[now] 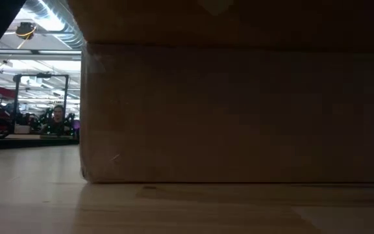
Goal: Unpack boxes
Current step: Open the box using the silver cutter
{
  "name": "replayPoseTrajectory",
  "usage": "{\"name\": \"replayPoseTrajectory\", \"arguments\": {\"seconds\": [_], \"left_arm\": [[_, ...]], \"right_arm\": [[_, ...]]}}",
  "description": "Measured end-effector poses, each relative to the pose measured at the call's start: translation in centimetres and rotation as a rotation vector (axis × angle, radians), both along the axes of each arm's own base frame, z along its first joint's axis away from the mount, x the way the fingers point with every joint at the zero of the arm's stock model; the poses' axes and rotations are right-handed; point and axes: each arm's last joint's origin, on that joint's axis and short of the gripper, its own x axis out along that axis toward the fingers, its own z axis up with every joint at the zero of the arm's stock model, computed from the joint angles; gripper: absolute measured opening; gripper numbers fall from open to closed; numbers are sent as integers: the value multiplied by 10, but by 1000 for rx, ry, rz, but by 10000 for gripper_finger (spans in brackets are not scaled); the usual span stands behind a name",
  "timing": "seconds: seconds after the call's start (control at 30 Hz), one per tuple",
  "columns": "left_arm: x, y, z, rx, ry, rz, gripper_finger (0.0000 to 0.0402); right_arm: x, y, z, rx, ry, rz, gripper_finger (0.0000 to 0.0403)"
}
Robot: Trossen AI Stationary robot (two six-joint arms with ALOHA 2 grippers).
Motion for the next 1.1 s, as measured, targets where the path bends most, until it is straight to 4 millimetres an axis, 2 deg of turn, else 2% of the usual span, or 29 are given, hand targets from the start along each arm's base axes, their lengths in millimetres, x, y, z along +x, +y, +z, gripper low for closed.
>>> {"name": "replayPoseTrajectory", "arguments": {"seconds": [0.13, 0.33, 0.47, 0.6, 0.8, 0.93, 1.1], "left_arm": [[0, 2, 2, -1, -5, 5, 117], [2, 3, 3, 4, -26, -5, 203], [0, 3, 15, -8, -72, 21, 229], [0, -3, 28, -38, -133, 68, 229], [6, -37, 37, -84, -233, 2, 212], [14, -52, 20, -84, -213, -27, 203], [18, -55, 8, -108, -196, 35, 195]], "right_arm": [[0, 1, 0, 14, 26, 58, 176], [-7, -2, 1, -33, 88, 129, 175], [-15, -7, 13, -77, 73, 116, 175], [-22, -12, 23, -110, 49, 119, 175], [-25, -11, 24, -106, 67, 174, 175], [-28, -9, 15, -93, 96, 238, 175], [-26, -7, 3, -89, 80, 315, 175]]}}
